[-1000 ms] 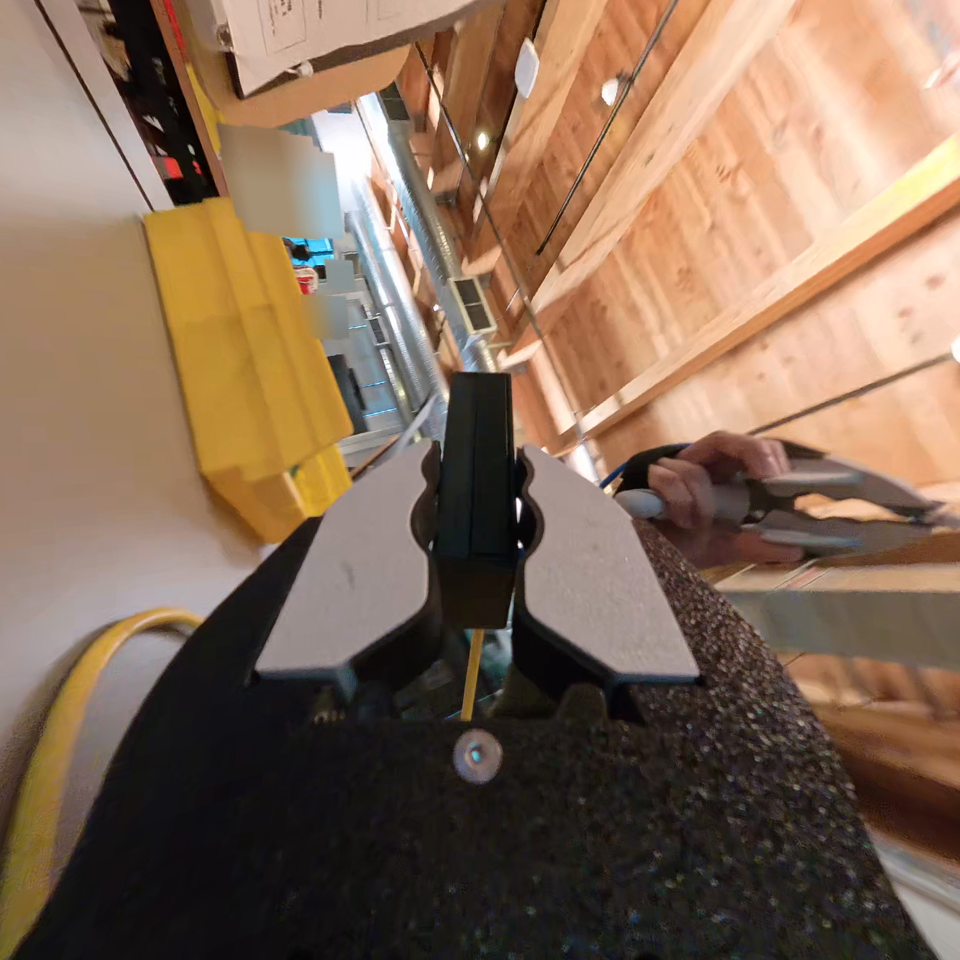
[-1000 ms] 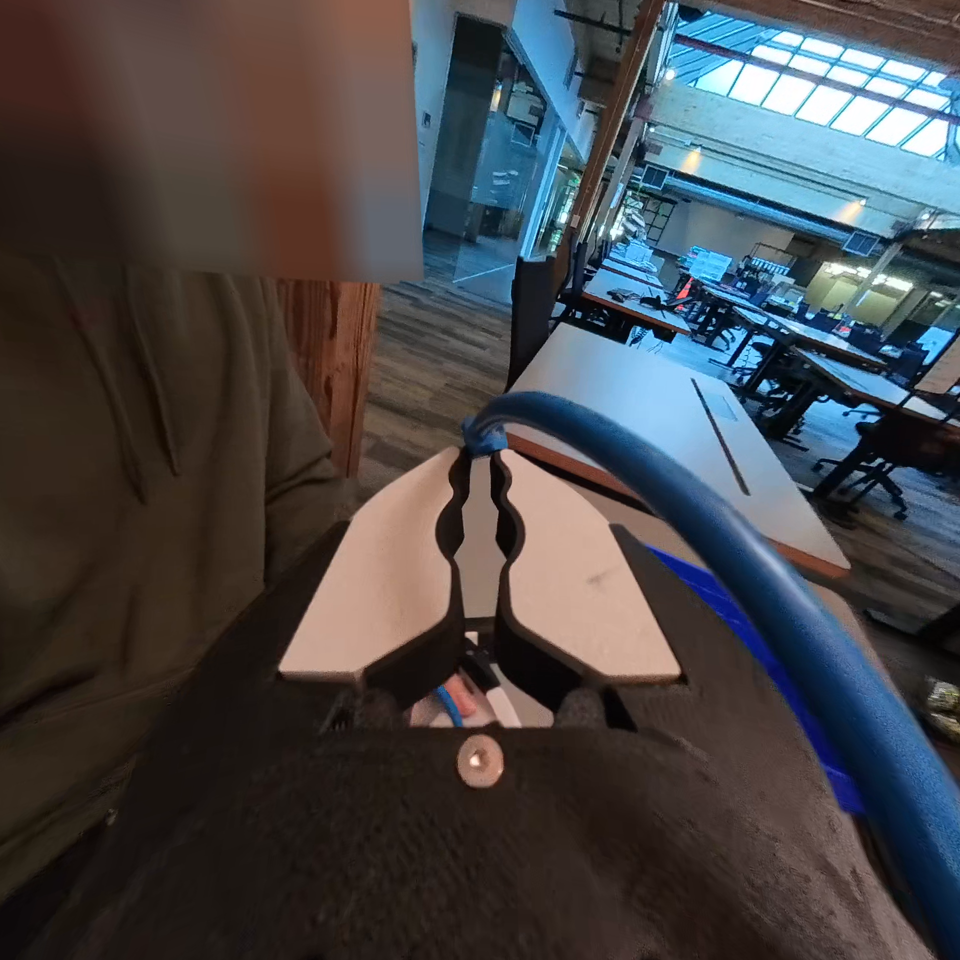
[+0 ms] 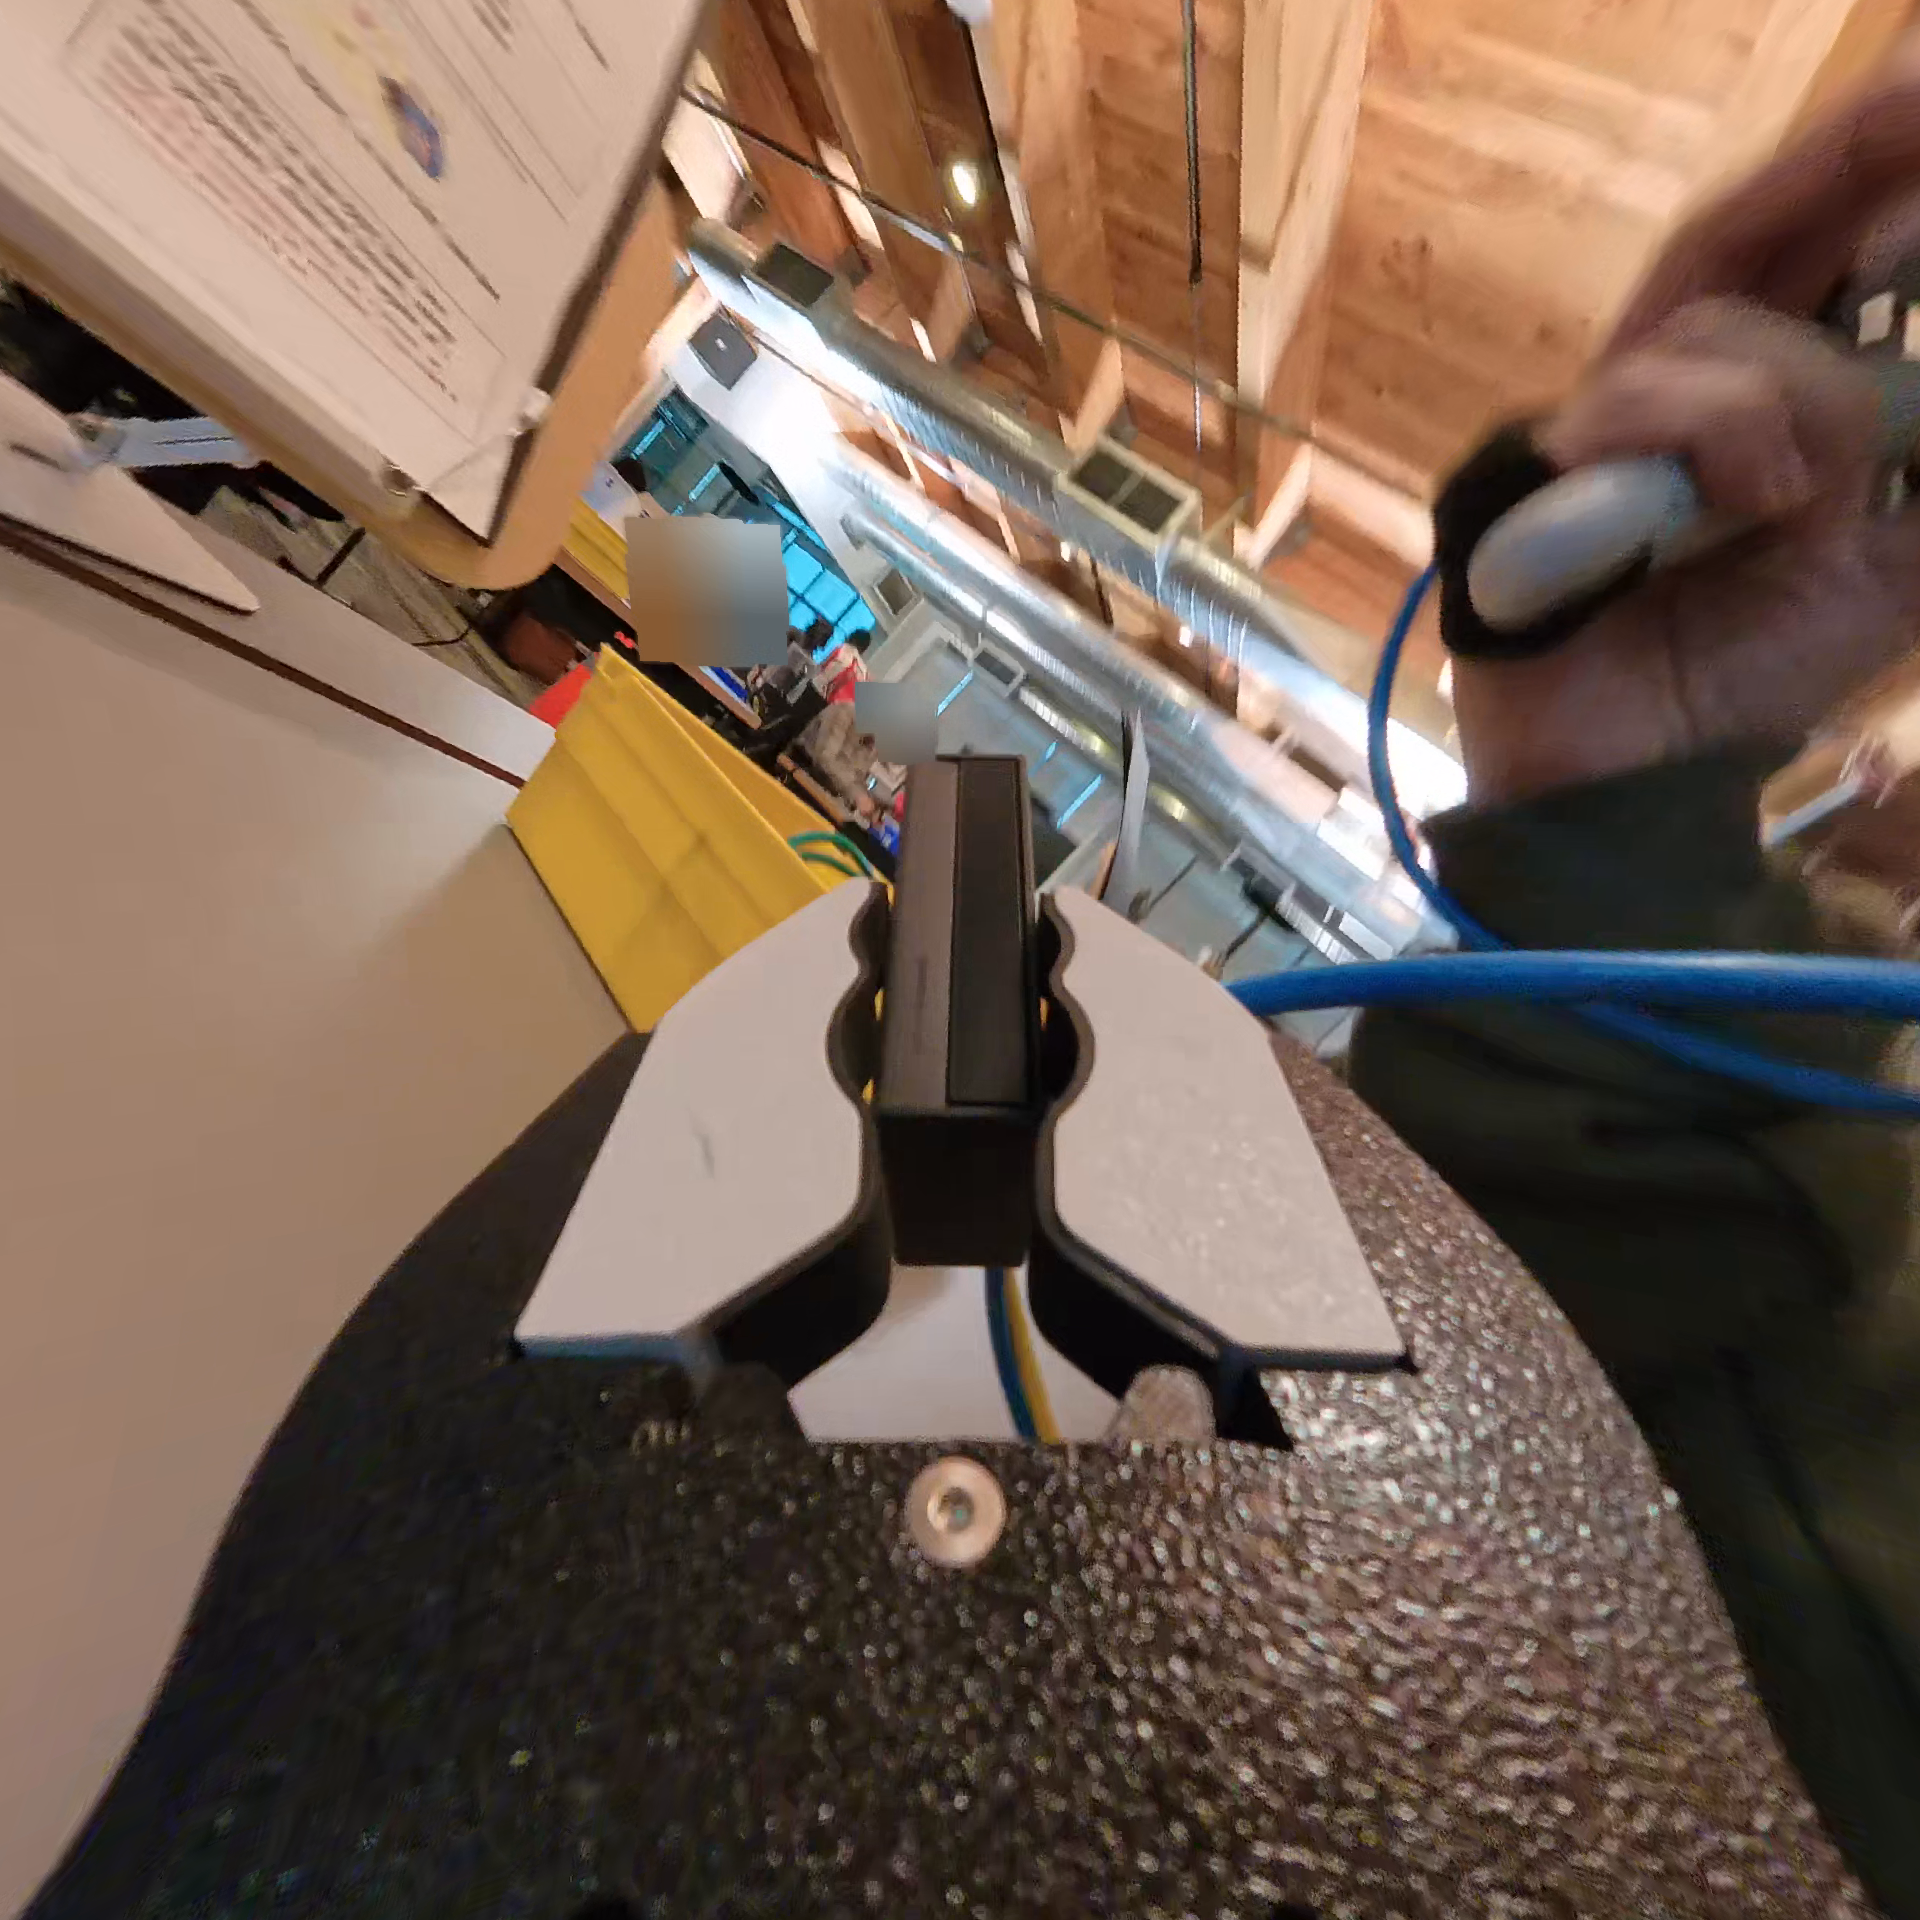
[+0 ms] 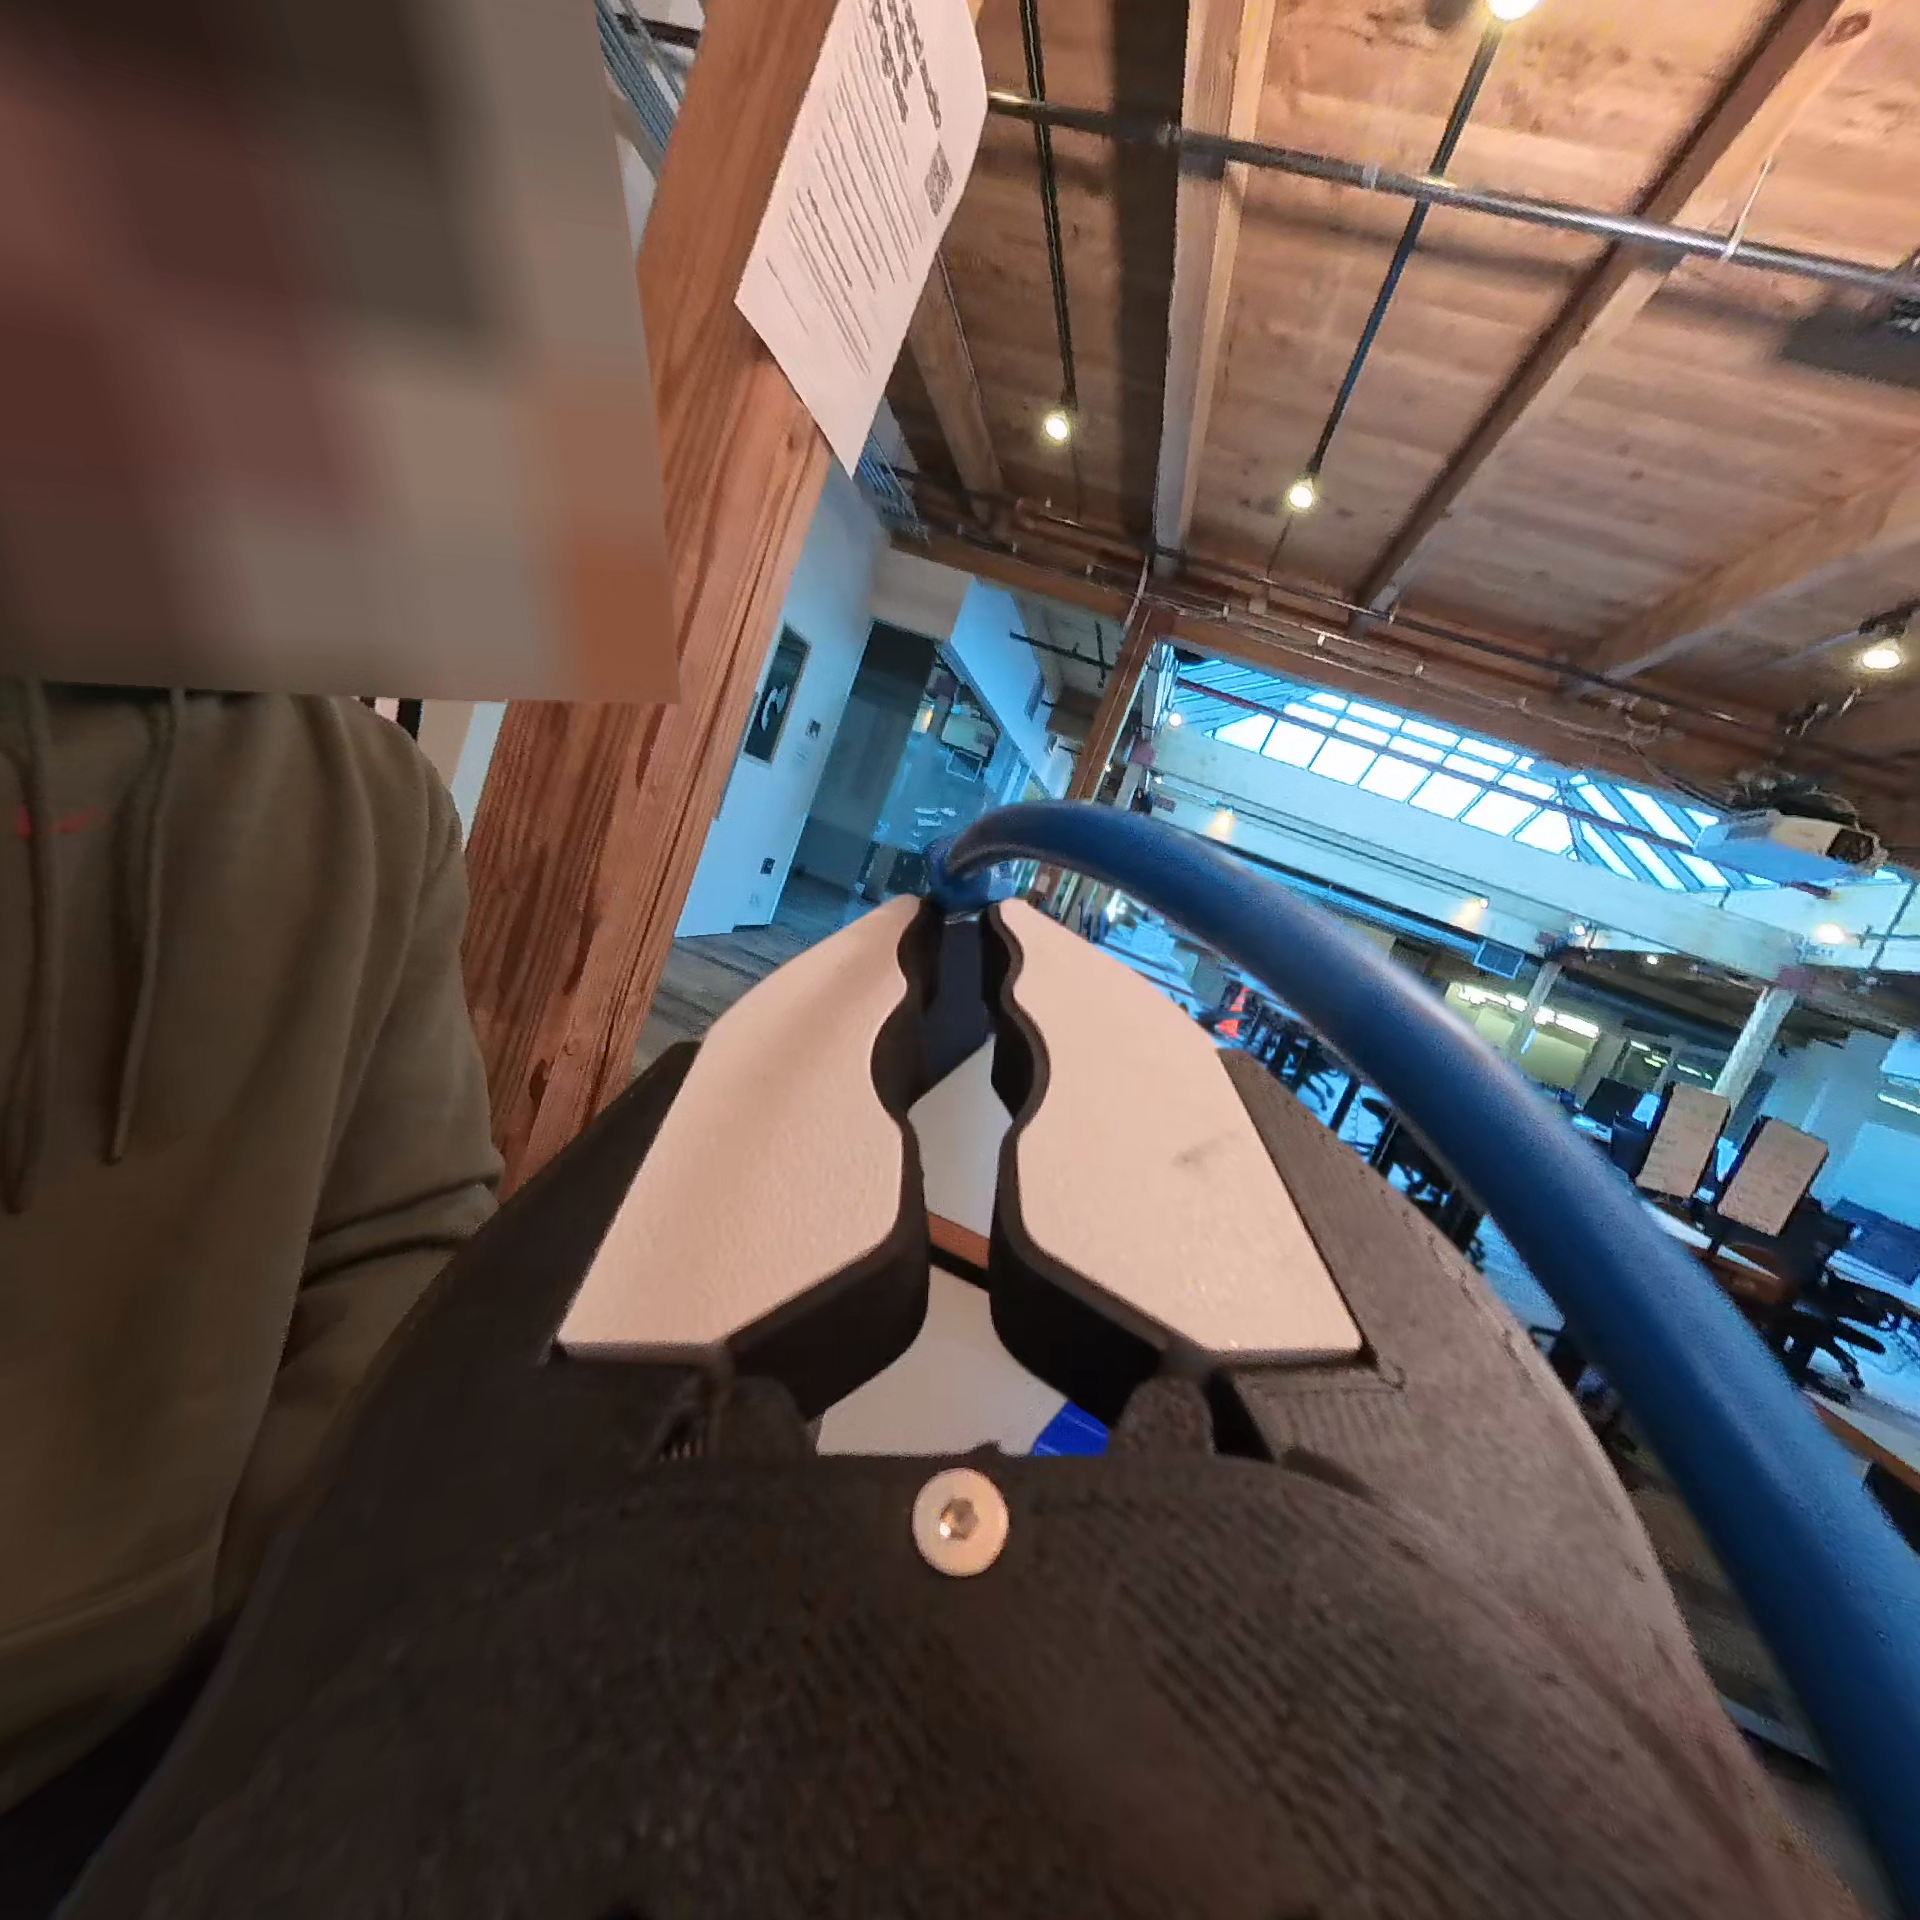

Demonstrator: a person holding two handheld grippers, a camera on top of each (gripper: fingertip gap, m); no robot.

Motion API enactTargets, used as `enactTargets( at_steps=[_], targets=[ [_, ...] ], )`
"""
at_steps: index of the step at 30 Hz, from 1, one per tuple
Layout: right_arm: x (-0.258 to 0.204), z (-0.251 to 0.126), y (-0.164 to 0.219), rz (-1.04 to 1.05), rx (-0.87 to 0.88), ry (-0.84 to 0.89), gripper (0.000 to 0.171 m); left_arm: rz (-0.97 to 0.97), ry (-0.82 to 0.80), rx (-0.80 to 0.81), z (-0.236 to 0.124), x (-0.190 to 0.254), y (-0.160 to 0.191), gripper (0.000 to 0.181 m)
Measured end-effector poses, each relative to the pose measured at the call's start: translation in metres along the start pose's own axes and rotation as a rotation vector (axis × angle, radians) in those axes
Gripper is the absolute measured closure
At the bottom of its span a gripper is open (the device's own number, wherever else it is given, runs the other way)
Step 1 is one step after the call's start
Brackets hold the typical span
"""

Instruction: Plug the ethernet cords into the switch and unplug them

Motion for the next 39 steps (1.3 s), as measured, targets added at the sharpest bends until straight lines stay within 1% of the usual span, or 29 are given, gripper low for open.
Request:
enactTargets(
  at_steps=[1,3,4,5,7,10,12,15,16,18,20,22,24,26,28,30,34,35,36,39],
  targets=[
    [-0.001,-0.002,-0.001,-0.006,0.005,-0.003,0.163,-0.068,-0.006,0.059,0.0,-0.005,-0.005,0.155],
    [-0.004,-0.007,0.001,-0.012,0.003,-0.01,0.163,-0.355,0.043,0.252,-0.002,-0.018,-0.019,0.155],
    [-0.006,-0.01,0.002,-0.012,0.0,-0.009,0.163,-0.435,0.063,0.308,-0.003,-0.021,-0.027,0.155],
    [-0.008,-0.016,0.002,-0.009,0.006,-0.013,0.163,-0.454,0.072,0.31,-0.003,-0.021,-0.033,0.155],
    [-0.01,-0.029,-0.001,0.004,0.015,-0.013,0.163,-0.453,0.117,0.251,0.002,-0.016,-0.046,0.155],
    [-0.009,-0.054,-0.012,0.034,0.058,-0.006,0.163,-0.421,0.255,0.288,0.006,-0.002,-0.077,0.155],
    [-0.006,-0.069,-0.019,0.07,0.07,0.01,0.163,-0.342,0.36,0.283,0.01,0.011,-0.099,0.155],
    [-0.005,-0.08,-0.012,0.124,-0.096,0.032,0.163,-0.138,0.447,0.15,0.017,0.029,-0.122,0.155],
    [-0.008,-0.08,-0.009,0.144,-0.156,0.011,0.163,-0.07,0.458,0.101,0.018,0.034,-0.126,0.155],
    [-0.016,-0.073,-0.01,0.155,-0.197,-0.025,0.164,0.053,0.424,0.042,0.02,0.037,-0.13,0.155],
    [-0.021,-0.055,-0.01,0.109,-0.27,-0.058,0.164,0.142,0.339,0.033,0.021,0.03,-0.129,0.155],
    [-0.023,-0.032,-0.002,0.083,-0.357,-0.096,0.163,0.142,0.251,0.037,0.022,0.016,-0.12,0.155],
    [-0.024,-0.01,0.008,0.129,-0.386,-0.18,0.164,0.111,0.19,0.07,0.022,0.002,-0.107,0.155],
    [-0.025,0.01,0.02,0.183,-0.4,-0.266,0.163,0.033,0.141,0.132,0.02,-0.01,-0.095,0.155],
    [-0.027,0.025,0.035,0.233,-0.44,-0.345,0.163,-0.053,0.125,0.2,0.018,-0.02,-0.088,0.155],
    [-0.032,0.037,0.051,0.3,-0.488,-0.424,0.163,-0.115,0.121,0.235,0.015,-0.027,-0.085,0.155],
    [-0.056,0.053,0.07,0.378,-0.589,-0.603,0.163,-0.153,0.13,0.174,0.014,-0.034,-0.086,0.155],
    [-0.062,0.057,0.071,0.398,-0.612,-0.651,0.164,-0.162,0.138,0.182,0.012,-0.036,-0.088,0.156],
    [-0.068,0.061,0.07,0.427,-0.629,-0.7,0.168,-0.184,0.145,0.217,0.009,-0.038,-0.092,0.155],
    [-0.09,0.072,0.064,0.47,-0.692,-0.852,0.166,-0.307,0.195,0.334,0.001,-0.046,-0.103,0.155]
  ],
)
Point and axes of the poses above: each gripper's, where its closed fingertips meet, z out along the fingers, y out of its underside, x = y × z across the jaws, the point moved 8 cm from there along -z, back along the fingers, and after that the axes turned 14 degrees about y, right-handed, at the moved point
